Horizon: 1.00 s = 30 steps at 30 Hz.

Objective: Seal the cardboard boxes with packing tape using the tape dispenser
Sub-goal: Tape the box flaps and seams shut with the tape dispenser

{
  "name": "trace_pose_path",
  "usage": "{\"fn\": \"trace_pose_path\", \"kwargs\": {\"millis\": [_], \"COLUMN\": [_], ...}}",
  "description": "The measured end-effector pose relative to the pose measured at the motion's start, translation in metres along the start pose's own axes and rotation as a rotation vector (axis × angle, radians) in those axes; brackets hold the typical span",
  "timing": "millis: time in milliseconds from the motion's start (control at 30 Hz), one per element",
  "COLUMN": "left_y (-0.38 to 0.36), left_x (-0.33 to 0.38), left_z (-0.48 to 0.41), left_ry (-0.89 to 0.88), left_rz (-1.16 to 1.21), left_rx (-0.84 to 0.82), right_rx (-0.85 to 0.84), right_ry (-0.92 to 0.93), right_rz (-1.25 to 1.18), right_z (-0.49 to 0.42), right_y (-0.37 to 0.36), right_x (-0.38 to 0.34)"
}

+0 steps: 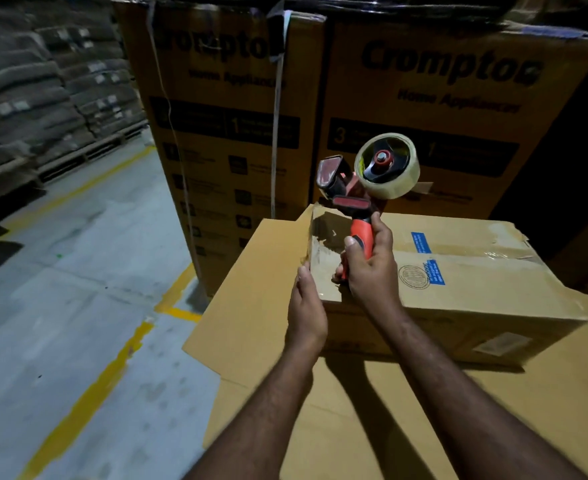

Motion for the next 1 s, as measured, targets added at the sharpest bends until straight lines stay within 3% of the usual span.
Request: {"fn": "trace_pose_path", "kwargs": {"millis": [133,267,333,467,633,833,900,1000], "left_y": [0.009,0.019,0.005,-0.02,-0.017,0.007,-0.003,-0.027], "left_x": [-0.002,0.046,0.062,0.055,0.042,0.063,0.072,0.07], "left_z": [-0.019,-0.03,-0.043,-0.065,-0.067,-0.1,-0.112,-0.121], "left_ry": [0.129,-0.03,-0.07,0.012,0.023,-0.01,-0.079,-0.02], "left_rz": [-0.113,-0.227,-0.223,-0.343,-0.411,-0.798,-0.728,-0.504], "left_rx": [-0.189,-0.038,-0.078,-0.195,-0.155,-0.163,-0.186,-0.265], "right_rx": [-0.014,-0.011,-0.001,-0.015,-0.011,-0.003,-0.002,0.009], "right_ry": [0.005,-0.015,-0.014,-0.005,-0.017,-0.029,-0.029,-0.024], "right_rz": [0.008,-0.004,-0.009,-0.012,-0.02,-0.024,-0.021,0.002], "right_z": [-0.002,-0.003,-0.004,-0.005,-0.007,-0.007,-0.008,-0.008], "right_y": [-0.002,-0.001,0.0,-0.002,-0.005,-0.005,-0.007,-0.007], "right_x": [0.003,0.008,0.008,0.008,0.013,0.011,0.01,0.011]}}
Point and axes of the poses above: each hand's wrist, its own z-axis away from the middle knuckle, its own y-axis out of the back of the hand, x = y × z, the point moved 6 cm from there along -z, towards the middle knuckle, and after that the axes turned 6 degrees about z, right-handed, at the moved point
